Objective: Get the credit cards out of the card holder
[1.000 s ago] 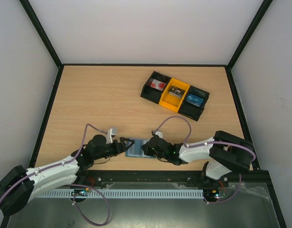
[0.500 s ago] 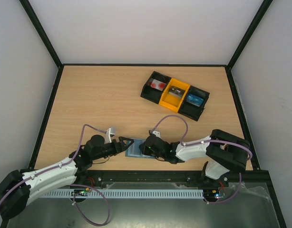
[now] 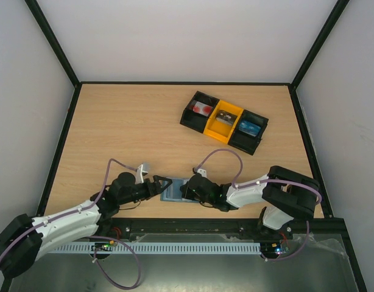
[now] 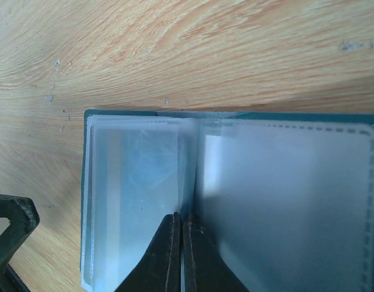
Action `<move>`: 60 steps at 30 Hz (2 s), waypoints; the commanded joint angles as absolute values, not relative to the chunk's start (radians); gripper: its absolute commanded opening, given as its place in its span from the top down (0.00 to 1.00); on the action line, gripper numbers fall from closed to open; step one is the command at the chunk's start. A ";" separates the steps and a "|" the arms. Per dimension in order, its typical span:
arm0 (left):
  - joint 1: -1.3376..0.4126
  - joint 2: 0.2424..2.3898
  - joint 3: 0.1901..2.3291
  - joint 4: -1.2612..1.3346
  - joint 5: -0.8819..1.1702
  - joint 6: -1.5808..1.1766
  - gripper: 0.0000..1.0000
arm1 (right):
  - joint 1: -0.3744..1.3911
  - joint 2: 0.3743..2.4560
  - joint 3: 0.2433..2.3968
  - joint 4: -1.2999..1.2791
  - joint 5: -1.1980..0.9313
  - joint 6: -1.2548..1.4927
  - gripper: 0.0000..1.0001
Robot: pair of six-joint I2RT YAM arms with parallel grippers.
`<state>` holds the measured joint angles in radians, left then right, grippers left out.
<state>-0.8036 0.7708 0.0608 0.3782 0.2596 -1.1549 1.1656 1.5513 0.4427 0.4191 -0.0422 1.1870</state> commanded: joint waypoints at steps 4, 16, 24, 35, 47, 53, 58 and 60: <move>-0.798 0.830 0.052 0.484 0.299 -1.141 0.06 | 1.176 1.586 0.397 0.379 -0.030 1.196 0.98; -0.798 0.934 0.049 0.607 0.329 -1.150 0.05 | 1.175 1.575 0.380 0.407 -0.037 1.201 0.98; -0.798 1.010 0.046 0.673 0.347 -1.151 0.04 | 1.177 1.571 0.379 0.407 -0.036 1.200 0.98; -0.798 1.113 0.046 0.710 0.345 -1.124 0.04 | 1.176 1.574 0.380 0.414 -0.038 1.200 0.97; -0.798 1.167 0.046 0.775 0.367 -1.136 0.04 | 1.175 1.606 0.367 0.472 -0.059 1.213 0.98; -0.799 1.192 0.047 0.798 0.375 -1.137 0.04 | 1.176 1.607 0.360 0.479 -0.060 1.214 0.98; -0.799 1.183 0.048 0.771 0.374 -1.127 0.04 | 1.175 1.600 0.359 0.466 -0.056 1.213 0.98; -0.799 1.170 0.046 0.744 0.363 -1.120 0.04 | 1.175 1.591 0.362 0.456 -0.052 1.212 0.98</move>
<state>-0.8017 1.1805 0.0566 0.7769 0.3637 -1.1473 1.1656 1.5711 0.3874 0.5537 -0.0502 1.2068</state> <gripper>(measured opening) 0.961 0.023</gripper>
